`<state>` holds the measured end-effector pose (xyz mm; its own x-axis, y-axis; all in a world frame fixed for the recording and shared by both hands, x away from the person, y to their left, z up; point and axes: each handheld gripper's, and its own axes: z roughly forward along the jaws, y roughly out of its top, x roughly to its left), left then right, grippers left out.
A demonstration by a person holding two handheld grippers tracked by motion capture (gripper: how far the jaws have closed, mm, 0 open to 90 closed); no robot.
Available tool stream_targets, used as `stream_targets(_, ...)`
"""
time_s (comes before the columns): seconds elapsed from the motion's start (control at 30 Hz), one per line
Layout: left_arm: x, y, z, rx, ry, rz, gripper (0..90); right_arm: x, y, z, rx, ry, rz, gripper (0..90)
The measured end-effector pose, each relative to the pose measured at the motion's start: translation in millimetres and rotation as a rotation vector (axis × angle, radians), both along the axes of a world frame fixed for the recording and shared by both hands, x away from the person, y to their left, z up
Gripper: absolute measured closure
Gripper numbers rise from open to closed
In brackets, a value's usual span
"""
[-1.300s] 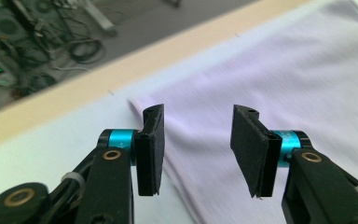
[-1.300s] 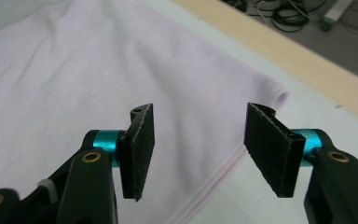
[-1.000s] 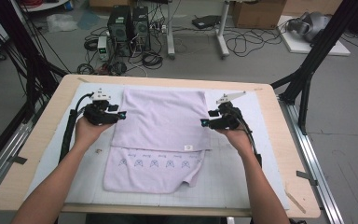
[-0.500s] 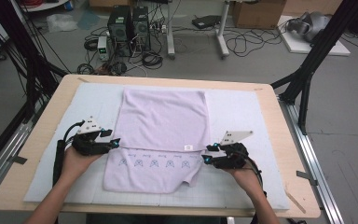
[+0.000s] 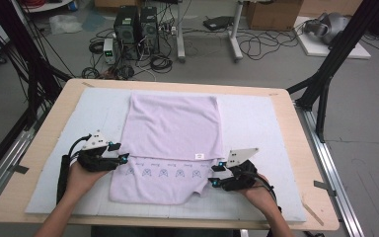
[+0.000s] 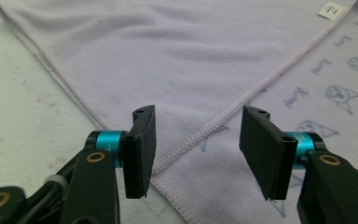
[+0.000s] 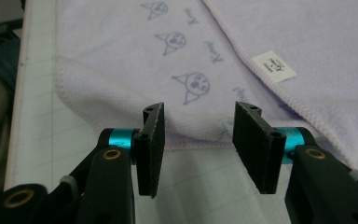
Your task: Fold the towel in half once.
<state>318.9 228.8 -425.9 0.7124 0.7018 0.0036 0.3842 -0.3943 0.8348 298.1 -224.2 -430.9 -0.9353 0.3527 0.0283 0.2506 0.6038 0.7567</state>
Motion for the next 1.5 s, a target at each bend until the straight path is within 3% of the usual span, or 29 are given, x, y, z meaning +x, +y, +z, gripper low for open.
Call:
stream_targets(0.13, -0.5, -0.3, -0.8, -0.001, 0.000, -0.003, 46.2, 1.7, 8.6, -3.4, -0.062, -0.034, -0.006, 72.1)
stream_targets(0.27, -1.4, -0.4, -0.6, -0.006, -0.002, -0.004, 46.2, 8.3, 19.9, -1.0, -0.033, -0.020, -0.020, 72.5)
stream_targets(0.5, -2.4, -1.8, -2.1, -0.002, -0.004, -0.012, 46.0, 7.8, 36.6, -3.6, -0.060, -0.025, -0.047, 77.5)
stream_targets(0.67, -2.6, -2.8, -2.2, 0.001, -0.005, -0.017, 46.0, 3.0, 36.4, -6.5, -0.063, -0.018, -0.067, 76.0)
stream_targets(0.83, -3.4, -3.0, -2.5, 0.003, -0.005, -0.019, 45.9, -7.8, 27.9, -1.1, -0.020, -0.016, -0.062, 72.8)
stream_targets(1.03, -3.6, -5.8, -2.4, 0.004, -0.006, -0.024, 45.8, -14.7, 22.2, -10.0, -0.030, 0.027, -0.059, 66.4)
stream_targets(1.17, -3.0, -6.8, -3.2, 0.014, -0.004, -0.031, 45.8, -15.3, 22.3, -14.0, -0.019, 0.023, -0.072, 68.5)
stream_targets(1.3, -2.5, -7.1, -3.6, 0.013, -0.003, -0.029, 45.8, -16.9, 23.2, -14.0, -0.044, -0.028, -0.088, 80.0)
stream_targets(1.5, -3.0, -5.2, -3.9, 0.013, -0.002, -0.028, 45.8, -20.0, 17.0, -7.8, -0.006, -0.010, -0.093, 71.5)
